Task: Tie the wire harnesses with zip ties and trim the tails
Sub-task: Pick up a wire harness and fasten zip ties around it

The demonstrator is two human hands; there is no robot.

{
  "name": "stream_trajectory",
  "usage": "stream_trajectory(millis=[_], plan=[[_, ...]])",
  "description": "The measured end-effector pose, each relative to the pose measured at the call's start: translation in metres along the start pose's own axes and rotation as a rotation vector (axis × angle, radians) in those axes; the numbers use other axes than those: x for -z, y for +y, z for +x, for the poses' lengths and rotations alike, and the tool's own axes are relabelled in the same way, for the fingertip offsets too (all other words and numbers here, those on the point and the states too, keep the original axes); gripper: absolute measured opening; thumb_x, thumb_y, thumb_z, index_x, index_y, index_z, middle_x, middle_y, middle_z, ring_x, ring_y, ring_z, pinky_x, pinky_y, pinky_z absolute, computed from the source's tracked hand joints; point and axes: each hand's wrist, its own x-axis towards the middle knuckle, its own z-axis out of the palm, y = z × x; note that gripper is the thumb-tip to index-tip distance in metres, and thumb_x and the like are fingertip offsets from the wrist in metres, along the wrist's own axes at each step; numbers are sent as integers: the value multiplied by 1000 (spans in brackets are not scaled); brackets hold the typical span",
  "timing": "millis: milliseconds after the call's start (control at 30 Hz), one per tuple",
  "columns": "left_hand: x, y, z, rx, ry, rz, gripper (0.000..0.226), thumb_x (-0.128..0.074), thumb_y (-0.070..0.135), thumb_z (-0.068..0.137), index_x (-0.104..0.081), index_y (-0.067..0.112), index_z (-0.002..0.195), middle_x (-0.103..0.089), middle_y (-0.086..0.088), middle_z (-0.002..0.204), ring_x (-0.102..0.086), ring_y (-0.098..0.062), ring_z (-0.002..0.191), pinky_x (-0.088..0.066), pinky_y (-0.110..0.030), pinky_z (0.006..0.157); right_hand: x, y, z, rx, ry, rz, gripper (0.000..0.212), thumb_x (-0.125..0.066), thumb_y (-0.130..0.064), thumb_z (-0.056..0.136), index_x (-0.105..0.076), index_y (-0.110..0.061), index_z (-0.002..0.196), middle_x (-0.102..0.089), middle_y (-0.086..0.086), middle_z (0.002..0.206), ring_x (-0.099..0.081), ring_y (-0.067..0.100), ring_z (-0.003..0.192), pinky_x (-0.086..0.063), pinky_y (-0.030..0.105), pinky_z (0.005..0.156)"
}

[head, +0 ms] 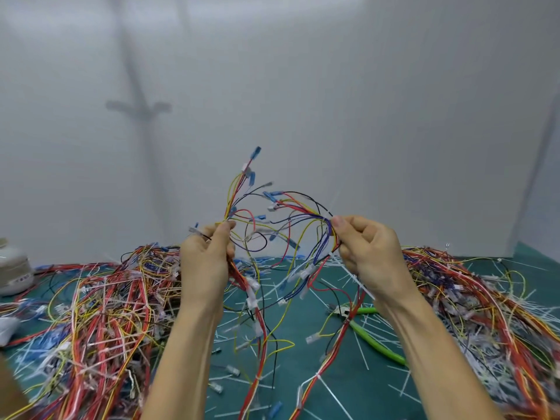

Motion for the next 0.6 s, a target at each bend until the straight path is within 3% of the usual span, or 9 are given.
stream_trajectory(millis=[200, 267, 400, 600], plan=[[10, -1, 4, 54, 12, 68, 14, -56, 15, 98, -62, 6, 89, -44, 11, 42, -33, -1, 37, -31, -18, 40, 4, 0, 2, 10, 52, 32, 32, -57, -25, 97, -62, 6, 89, -30, 9, 63, -20, 7, 45, -18, 15, 39], [12, 1, 5, 31, -8, 91, 15, -55, 16, 98, -63, 6, 89, -43, 12, 42, -34, -1, 39, -30, -22, 46, 1, 2, 2, 2, 46, 13, 27, -56, -24, 98, -62, -3, 83, -30, 5, 55, -20, 6, 43, -19, 15, 38], [12, 7, 3, -44, -55, 129, 15, -56, 18, 97, -67, 10, 89, -43, 12, 42, -35, 0, 39, -30, -12, 40, -11, 5, -1, 11, 2, 8, 26, -56, -27, 98, -61, -12, 78, -29, -10, 48, -19, 5, 42, -18, 15, 38], [0, 5, -2, 11, -137, 138, 16, -57, 13, 96, -66, 0, 97, -42, 9, 41, -34, -1, 39, -28, -11, 39, -16, 4, -3, 39, -1, 37, 33, -52, -27, 100, -61, 3, 88, -31, -12, 48, -20, 4, 42, -21, 13, 40]])
